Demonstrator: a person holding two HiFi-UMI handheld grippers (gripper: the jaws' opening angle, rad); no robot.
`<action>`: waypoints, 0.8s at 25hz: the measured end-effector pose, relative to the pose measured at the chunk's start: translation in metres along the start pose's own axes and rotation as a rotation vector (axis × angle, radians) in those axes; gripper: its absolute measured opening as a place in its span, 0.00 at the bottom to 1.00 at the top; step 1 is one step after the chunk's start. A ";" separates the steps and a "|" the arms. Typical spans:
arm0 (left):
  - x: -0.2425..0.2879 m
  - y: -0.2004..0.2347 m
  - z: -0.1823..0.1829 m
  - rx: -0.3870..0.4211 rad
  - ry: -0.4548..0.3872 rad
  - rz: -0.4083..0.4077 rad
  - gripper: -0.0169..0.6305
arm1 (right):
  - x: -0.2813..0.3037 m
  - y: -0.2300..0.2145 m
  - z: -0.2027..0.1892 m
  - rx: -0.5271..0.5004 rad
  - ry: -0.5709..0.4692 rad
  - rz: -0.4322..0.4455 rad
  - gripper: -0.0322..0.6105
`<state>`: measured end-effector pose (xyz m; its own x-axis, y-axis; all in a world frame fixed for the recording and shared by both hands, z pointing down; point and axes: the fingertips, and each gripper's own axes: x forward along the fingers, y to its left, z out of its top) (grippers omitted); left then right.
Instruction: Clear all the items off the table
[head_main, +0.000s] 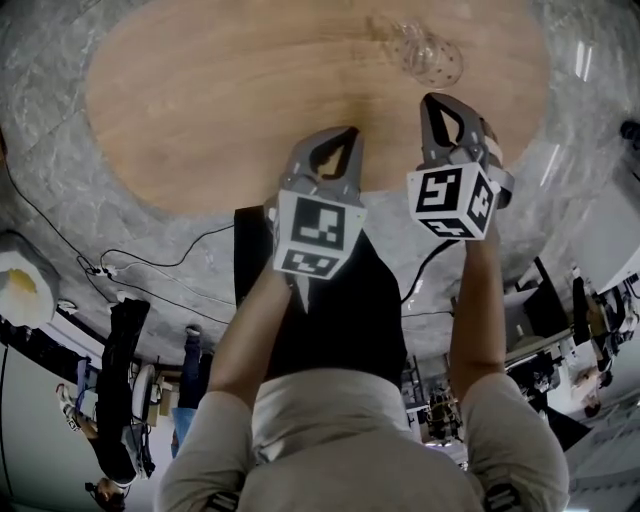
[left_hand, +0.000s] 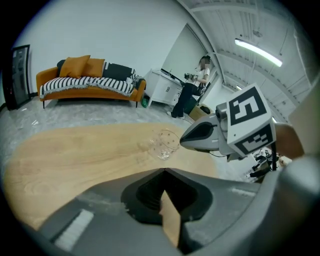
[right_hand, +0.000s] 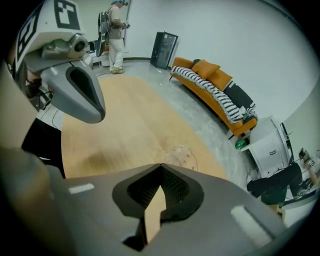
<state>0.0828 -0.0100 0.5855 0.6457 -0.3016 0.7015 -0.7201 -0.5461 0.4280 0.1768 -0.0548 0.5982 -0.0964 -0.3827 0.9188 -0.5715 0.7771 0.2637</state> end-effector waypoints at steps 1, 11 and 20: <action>0.003 0.002 0.000 -0.004 0.003 -0.001 0.06 | 0.003 -0.001 -0.001 -0.007 0.010 0.000 0.06; 0.019 0.002 0.006 -0.030 0.022 -0.003 0.06 | 0.014 -0.010 -0.005 -0.036 0.037 0.065 0.18; 0.022 0.014 0.003 -0.078 0.028 0.011 0.06 | 0.042 0.005 -0.006 -0.090 0.114 0.146 0.17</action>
<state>0.0875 -0.0265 0.6050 0.6308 -0.2850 0.7217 -0.7456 -0.4801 0.4622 0.1748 -0.0644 0.6395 -0.0767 -0.2075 0.9752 -0.4829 0.8635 0.1457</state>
